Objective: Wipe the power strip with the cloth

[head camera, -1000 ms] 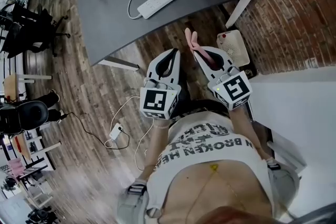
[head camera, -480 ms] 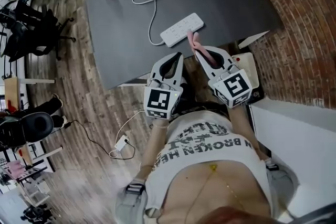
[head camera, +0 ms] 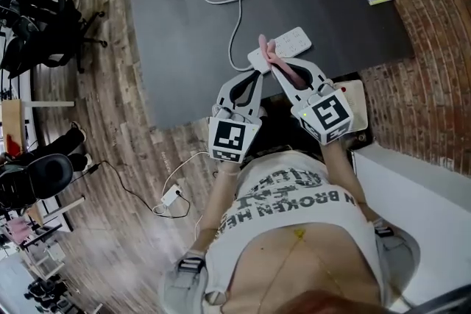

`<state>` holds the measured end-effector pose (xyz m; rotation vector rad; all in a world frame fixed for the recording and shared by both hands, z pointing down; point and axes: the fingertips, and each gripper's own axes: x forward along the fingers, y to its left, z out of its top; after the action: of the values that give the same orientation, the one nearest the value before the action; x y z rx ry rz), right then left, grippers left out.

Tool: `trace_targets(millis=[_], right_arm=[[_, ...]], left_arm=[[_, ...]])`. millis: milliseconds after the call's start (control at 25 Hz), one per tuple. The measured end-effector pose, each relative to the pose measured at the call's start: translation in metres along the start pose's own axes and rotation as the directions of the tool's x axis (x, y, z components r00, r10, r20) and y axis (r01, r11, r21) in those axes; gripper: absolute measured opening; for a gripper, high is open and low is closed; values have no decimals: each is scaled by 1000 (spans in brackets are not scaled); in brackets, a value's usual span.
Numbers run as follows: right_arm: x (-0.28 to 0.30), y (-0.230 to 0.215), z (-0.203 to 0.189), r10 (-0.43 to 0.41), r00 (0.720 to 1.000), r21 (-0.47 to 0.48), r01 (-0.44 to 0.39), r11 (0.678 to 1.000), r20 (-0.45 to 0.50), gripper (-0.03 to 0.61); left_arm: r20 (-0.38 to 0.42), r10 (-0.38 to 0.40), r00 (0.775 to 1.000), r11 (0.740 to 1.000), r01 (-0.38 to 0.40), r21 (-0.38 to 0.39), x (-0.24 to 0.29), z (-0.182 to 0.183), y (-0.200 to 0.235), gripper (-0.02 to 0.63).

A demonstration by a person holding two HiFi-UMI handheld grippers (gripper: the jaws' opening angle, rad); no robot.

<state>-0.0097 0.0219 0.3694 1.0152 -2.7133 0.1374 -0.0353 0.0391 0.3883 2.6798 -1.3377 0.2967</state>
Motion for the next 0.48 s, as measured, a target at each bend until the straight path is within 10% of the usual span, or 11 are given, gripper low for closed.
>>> trace_targets(millis=[480], right_arm=[[51, 8, -5, 104, 992, -26, -106, 994, -78, 17]], left_arm=[[-22, 45, 999, 999, -45, 10, 4, -13, 36, 8]])
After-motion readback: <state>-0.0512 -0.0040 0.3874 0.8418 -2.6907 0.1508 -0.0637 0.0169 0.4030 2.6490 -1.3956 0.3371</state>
